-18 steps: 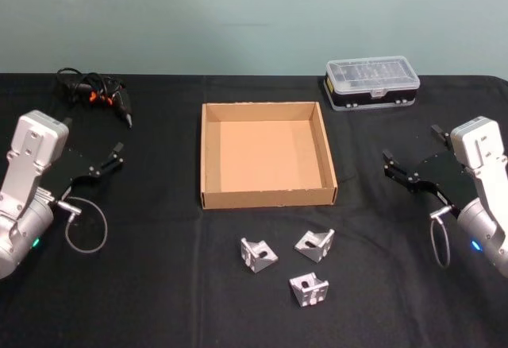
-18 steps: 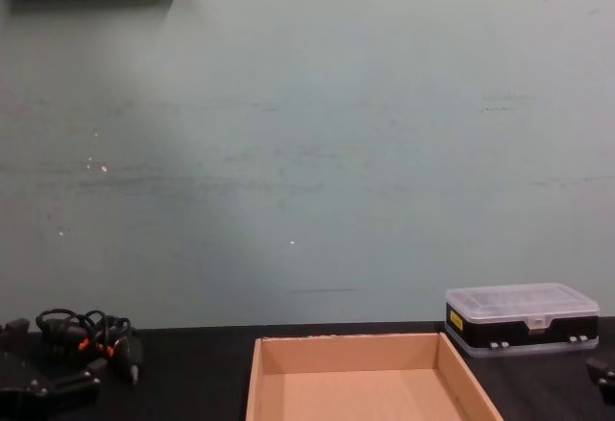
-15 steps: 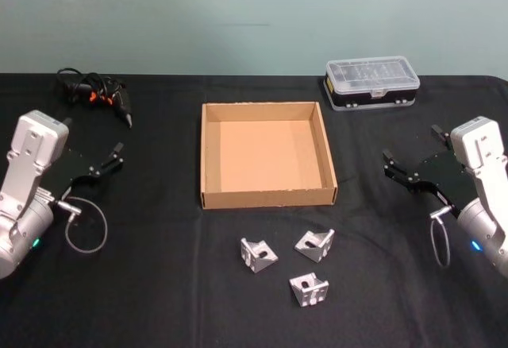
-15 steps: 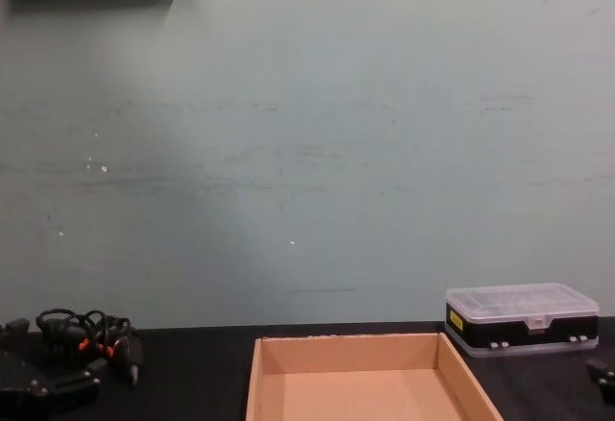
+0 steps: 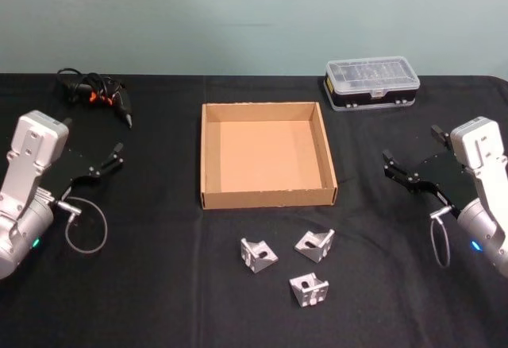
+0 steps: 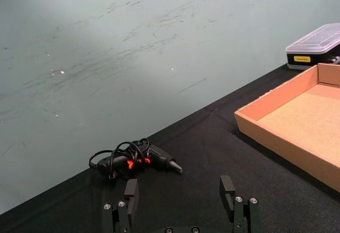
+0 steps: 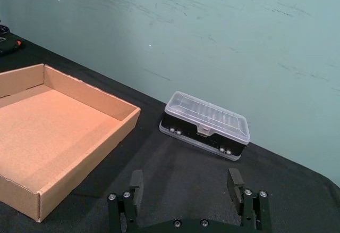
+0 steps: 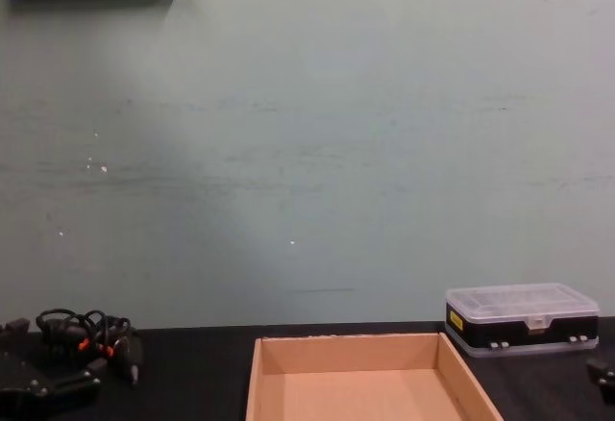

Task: Use one hand to pick up the angle iron from the table and place it into the box.

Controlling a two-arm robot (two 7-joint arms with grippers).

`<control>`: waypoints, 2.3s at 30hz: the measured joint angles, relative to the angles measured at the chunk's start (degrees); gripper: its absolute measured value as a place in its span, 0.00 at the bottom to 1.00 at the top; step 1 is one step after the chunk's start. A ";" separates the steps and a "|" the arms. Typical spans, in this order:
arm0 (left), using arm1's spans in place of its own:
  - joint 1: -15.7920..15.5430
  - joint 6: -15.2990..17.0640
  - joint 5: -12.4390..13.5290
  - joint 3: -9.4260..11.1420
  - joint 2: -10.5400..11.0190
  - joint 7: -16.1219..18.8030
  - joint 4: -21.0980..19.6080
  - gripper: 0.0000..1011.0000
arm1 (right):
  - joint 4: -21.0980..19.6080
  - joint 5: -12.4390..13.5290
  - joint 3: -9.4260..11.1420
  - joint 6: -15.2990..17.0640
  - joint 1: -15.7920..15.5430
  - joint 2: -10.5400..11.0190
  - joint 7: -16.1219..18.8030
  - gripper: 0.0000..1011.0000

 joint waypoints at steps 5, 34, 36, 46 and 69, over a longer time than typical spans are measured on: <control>0.00 0.00 0.00 0.00 0.00 0.00 0.00 0.99 | 0.00 0.00 0.00 0.00 0.00 0.00 0.00 0.99; 0.00 0.00 0.00 0.00 0.00 0.00 0.00 0.99 | 0.00 0.00 0.00 0.00 0.00 0.00 0.00 0.99; 0.00 0.00 0.00 0.00 0.00 0.00 0.00 0.99 | 0.00 0.00 0.00 0.00 0.00 0.00 0.00 0.99; 0.00 0.00 0.00 0.00 0.00 0.00 0.00 0.99 | -1.58 0.30 1.37 -0.05 -0.72 0.03 1.95 0.99; 0.00 0.00 0.00 0.00 0.00 0.00 0.00 0.99 | -17.89 4.46 4.90 7.19 -0.58 15.78 26.96 0.99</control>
